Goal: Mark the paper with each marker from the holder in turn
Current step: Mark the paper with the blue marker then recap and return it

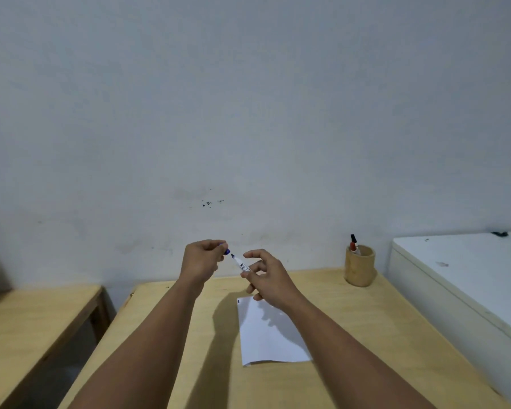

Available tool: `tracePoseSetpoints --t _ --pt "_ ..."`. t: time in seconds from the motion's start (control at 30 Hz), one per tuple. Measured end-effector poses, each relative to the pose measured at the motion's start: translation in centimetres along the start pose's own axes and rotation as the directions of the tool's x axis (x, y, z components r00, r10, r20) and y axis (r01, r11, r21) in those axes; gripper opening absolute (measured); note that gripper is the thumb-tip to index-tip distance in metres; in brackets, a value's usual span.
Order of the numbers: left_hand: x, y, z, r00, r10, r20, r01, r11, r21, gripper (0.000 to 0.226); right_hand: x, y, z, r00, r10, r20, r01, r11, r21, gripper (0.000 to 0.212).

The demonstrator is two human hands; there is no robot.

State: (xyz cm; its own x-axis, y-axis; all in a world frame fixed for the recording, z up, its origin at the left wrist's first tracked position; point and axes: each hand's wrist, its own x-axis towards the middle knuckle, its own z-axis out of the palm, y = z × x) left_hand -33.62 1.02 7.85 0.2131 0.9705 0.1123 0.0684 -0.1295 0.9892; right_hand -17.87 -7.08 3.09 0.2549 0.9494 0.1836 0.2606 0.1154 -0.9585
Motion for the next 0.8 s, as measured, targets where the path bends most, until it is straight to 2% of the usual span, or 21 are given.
tracePoseSetpoints --t 0.27,0.43,0.67,0.77,0.8 --pt "-0.8 1.1 1.1 0.999 0.025 0.034 -0.027 0.998 0.064 0.011 -0.5 -1.0 -0.7 0.999 -0.037 -0.03 0.037 0.999 -0.005 0.022" --pt "-1.1 0.8 2.8 0.997 0.063 0.053 -0.071 0.986 0.149 0.012 -0.7 -0.2 -1.4 0.994 -0.03 -0.11 0.034 0.999 0.032 0.019" --pt "-1.6 -0.9 7.8 0.959 -0.019 0.282 -0.067 0.954 0.292 0.027 -2.6 4.6 -4.8 0.972 0.024 -0.234 -0.019 1.0 0.024 0.015" --pt "-0.9 0.2 11.4 0.917 -0.02 0.399 -0.134 0.925 0.356 0.024 -2.0 4.9 -8.5 0.957 0.058 -0.285 -0.06 0.998 0.001 0.02" --pt "-0.5 0.7 12.8 0.909 0.009 0.416 -0.177 0.914 0.366 0.031 -1.6 4.6 -10.1 0.95 0.054 -0.309 -0.066 0.997 -0.027 0.021"
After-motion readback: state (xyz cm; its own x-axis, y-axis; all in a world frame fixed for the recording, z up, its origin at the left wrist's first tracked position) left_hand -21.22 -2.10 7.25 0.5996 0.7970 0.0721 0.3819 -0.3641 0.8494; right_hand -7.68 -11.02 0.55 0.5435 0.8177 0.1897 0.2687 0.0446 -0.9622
